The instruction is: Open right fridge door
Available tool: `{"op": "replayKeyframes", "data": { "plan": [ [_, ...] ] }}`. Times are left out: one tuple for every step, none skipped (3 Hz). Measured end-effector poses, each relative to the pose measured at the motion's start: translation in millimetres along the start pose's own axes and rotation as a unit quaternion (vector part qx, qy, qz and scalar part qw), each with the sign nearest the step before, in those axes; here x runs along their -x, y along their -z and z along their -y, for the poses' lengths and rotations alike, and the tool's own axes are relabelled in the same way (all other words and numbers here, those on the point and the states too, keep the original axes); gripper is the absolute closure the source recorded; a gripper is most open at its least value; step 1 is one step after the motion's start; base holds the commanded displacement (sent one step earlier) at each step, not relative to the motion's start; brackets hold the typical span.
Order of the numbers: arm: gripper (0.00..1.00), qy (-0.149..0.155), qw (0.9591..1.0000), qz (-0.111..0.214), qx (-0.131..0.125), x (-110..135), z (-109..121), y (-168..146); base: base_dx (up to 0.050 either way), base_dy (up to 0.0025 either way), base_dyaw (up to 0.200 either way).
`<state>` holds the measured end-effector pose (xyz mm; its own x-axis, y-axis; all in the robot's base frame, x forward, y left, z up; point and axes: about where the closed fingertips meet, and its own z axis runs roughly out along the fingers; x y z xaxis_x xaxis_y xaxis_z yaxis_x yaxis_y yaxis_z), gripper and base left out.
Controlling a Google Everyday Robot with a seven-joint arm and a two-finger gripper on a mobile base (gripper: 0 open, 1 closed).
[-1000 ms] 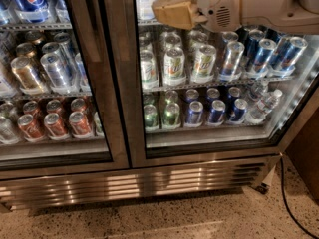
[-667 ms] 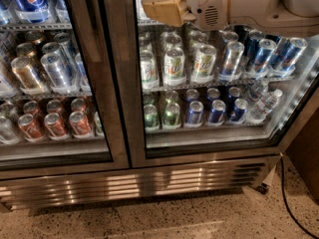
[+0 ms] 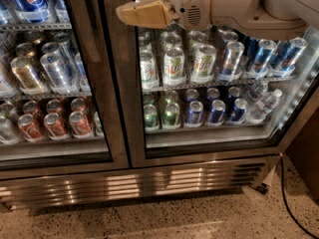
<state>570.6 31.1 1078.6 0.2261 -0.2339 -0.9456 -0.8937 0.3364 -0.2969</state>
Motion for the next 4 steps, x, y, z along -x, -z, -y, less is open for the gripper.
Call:
{"op": "replayKeyframes", "data": {
  "plan": [
    [0.32, -0.004, 1.0, 0.0, 0.0, 1.9, -6.3, 0.2, 0.0, 0.0, 0.0],
    [0.31, -0.004, 1.0, 0.0, 0.0, 3.1, -10.0, -0.2, 0.0, 0.0, 0.0],
    [0.38, -0.018, 0.9998, -0.002, 0.006, 3.6, -20.0, 2.1, 0.0, 0.0, 0.0],
    [0.42, -0.03, 0.9995, -0.01, 0.007, 3.1, -27.7, 8.3, 0.0, 0.0, 0.0]
  ]
}}
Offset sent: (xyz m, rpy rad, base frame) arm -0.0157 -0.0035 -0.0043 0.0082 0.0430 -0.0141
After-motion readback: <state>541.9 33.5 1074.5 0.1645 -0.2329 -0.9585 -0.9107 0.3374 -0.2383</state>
